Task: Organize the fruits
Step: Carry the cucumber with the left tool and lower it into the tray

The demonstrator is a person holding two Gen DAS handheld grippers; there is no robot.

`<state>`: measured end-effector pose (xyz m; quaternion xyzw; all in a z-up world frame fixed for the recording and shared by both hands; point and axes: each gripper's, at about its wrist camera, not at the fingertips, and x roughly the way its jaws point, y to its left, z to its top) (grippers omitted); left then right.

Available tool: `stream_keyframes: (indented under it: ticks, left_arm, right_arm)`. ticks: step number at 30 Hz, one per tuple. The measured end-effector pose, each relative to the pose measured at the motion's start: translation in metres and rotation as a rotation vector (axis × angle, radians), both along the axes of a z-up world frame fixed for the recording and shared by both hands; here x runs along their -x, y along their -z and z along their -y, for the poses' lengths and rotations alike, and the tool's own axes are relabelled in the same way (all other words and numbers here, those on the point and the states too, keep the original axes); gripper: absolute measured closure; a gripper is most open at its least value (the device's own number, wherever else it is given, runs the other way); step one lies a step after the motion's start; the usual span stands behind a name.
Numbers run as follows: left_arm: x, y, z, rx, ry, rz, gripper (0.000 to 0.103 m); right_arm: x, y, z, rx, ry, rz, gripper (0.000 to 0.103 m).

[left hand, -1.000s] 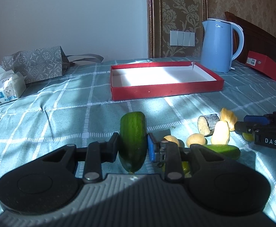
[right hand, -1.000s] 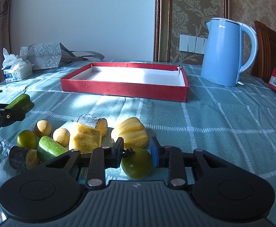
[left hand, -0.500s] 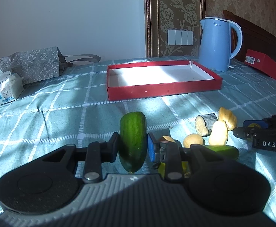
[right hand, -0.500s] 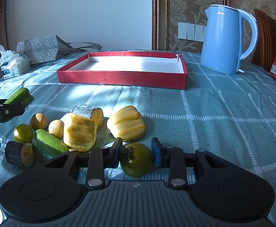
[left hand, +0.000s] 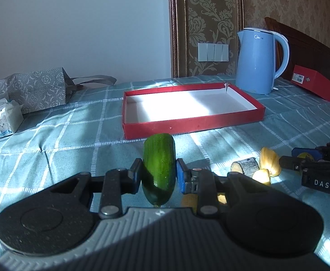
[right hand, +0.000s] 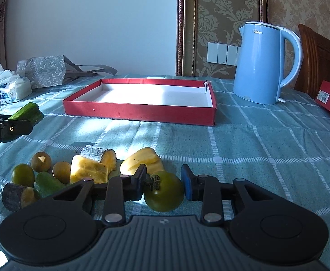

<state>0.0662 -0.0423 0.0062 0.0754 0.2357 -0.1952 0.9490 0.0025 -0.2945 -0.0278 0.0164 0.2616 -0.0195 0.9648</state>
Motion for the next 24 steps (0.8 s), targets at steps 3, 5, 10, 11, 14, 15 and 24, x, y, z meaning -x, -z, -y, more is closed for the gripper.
stream_keyframes:
  ticks: [3,5,10,11,14,15,24]
  left_arm:
    - [-0.017,-0.010,0.011,-0.001,0.006,0.010,0.075]
    - [-0.031,-0.019,0.019,-0.005,0.008,0.022,0.075]
    - [-0.074,-0.032,0.044,0.002,0.007,0.026,0.075]
    - [-0.082,-0.032,0.049,0.004,0.006,0.019,0.075]
    - [-0.114,-0.029,0.065,-0.002,0.000,-0.003,0.075]
    - [-0.123,-0.027,0.069,-0.001,-0.001,-0.020,0.075]
    - [-0.179,0.000,0.096,-0.026,-0.011,-0.102,0.075]
  right_arm:
    - [-0.004,0.000,0.005,-0.021,0.010,0.012,0.070]
    - [-0.006,0.001,0.009,-0.046,0.017,0.021,0.070]
    - [-0.008,0.002,0.018,-0.095,0.022,0.039,0.070]
    - [-0.009,0.002,0.020,-0.106,0.021,0.038,0.070]
    - [-0.010,0.002,0.024,-0.140,0.015,0.038,0.070]
    - [-0.010,0.002,0.025,-0.143,0.014,0.039,0.070]
    - [-0.012,0.004,0.030,-0.181,-0.002,0.033,0.070]
